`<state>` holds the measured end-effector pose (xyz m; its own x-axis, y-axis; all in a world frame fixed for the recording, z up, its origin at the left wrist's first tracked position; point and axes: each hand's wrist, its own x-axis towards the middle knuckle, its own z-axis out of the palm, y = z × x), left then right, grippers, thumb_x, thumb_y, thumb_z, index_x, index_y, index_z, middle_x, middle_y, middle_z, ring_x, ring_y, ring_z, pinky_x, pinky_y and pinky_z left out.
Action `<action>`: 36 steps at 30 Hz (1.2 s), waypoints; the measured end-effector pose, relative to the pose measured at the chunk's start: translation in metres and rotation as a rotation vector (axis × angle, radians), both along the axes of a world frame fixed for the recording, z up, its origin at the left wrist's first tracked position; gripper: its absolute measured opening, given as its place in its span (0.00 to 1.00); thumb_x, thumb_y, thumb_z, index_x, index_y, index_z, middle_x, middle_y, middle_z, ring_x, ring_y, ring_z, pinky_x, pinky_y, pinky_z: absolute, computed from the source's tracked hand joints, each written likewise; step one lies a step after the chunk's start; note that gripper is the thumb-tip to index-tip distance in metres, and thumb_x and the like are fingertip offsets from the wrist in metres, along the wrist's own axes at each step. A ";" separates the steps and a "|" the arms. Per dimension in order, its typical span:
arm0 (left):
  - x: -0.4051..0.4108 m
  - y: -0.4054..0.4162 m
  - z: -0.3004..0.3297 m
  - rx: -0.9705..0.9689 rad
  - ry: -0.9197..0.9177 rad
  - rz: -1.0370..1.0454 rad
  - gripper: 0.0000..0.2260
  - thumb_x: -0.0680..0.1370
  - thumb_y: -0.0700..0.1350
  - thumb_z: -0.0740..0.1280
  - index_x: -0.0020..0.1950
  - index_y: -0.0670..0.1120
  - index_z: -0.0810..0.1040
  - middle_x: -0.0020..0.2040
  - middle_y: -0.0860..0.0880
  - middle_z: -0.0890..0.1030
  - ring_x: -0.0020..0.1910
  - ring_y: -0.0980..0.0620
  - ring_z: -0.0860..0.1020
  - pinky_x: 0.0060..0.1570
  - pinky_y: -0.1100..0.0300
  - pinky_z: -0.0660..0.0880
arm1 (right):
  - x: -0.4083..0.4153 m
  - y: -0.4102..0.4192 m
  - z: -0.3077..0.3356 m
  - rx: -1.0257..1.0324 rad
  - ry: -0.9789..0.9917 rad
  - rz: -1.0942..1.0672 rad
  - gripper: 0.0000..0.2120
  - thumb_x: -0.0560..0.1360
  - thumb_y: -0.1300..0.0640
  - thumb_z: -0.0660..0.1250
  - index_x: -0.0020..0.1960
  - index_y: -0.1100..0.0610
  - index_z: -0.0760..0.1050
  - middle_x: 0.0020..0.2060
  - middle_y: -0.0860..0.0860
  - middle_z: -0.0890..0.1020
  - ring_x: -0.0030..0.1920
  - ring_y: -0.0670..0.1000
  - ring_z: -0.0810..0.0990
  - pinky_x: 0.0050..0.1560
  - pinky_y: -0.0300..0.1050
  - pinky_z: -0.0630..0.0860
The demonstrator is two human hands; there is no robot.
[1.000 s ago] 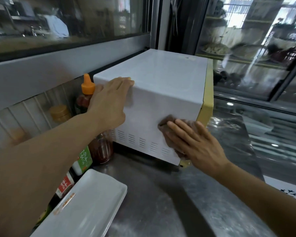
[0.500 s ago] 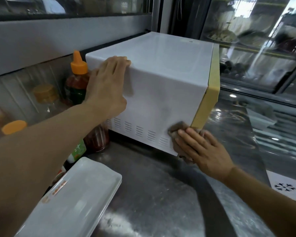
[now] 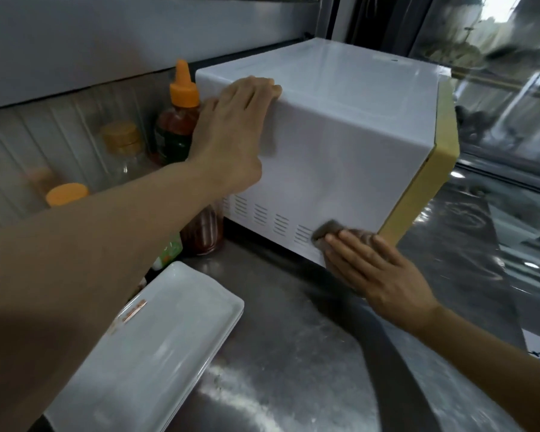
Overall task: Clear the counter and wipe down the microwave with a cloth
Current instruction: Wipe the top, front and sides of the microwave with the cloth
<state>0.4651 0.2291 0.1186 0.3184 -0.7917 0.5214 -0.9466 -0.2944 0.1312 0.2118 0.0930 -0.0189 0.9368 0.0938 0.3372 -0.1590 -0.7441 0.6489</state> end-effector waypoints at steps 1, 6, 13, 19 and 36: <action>0.002 0.001 0.001 0.004 -0.009 -0.011 0.38 0.65 0.36 0.72 0.72 0.45 0.60 0.74 0.47 0.61 0.74 0.46 0.58 0.68 0.48 0.61 | 0.009 0.005 -0.007 -0.011 0.053 0.026 0.25 0.75 0.62 0.50 0.71 0.57 0.67 0.71 0.54 0.67 0.72 0.55 0.63 0.73 0.54 0.53; 0.007 0.005 0.006 0.051 -0.032 -0.036 0.39 0.65 0.37 0.72 0.73 0.47 0.59 0.75 0.49 0.60 0.75 0.48 0.57 0.69 0.50 0.59 | 0.058 0.031 -0.016 0.149 0.103 0.048 0.20 0.76 0.57 0.53 0.62 0.57 0.78 0.64 0.54 0.77 0.65 0.56 0.74 0.66 0.55 0.66; 0.008 0.004 0.003 0.038 -0.038 -0.049 0.39 0.66 0.37 0.71 0.74 0.47 0.58 0.75 0.49 0.59 0.75 0.49 0.55 0.69 0.53 0.57 | 0.125 0.052 -0.012 0.557 0.276 -0.061 0.37 0.62 0.53 0.77 0.69 0.56 0.70 0.70 0.54 0.71 0.71 0.55 0.68 0.73 0.46 0.53; 0.008 0.003 0.003 0.037 -0.033 -0.056 0.40 0.66 0.37 0.71 0.74 0.48 0.57 0.75 0.50 0.59 0.75 0.49 0.55 0.72 0.52 0.55 | 0.152 0.055 -0.036 0.808 0.384 -0.168 0.33 0.75 0.56 0.65 0.76 0.54 0.56 0.76 0.51 0.58 0.73 0.54 0.61 0.71 0.47 0.62; -0.006 0.009 0.023 0.204 -0.012 -0.018 0.41 0.69 0.37 0.68 0.77 0.46 0.51 0.78 0.48 0.52 0.77 0.49 0.50 0.74 0.49 0.52 | 0.021 0.076 0.034 0.679 0.269 -0.325 0.25 0.69 0.59 0.72 0.65 0.57 0.72 0.63 0.53 0.75 0.61 0.54 0.76 0.50 0.44 0.76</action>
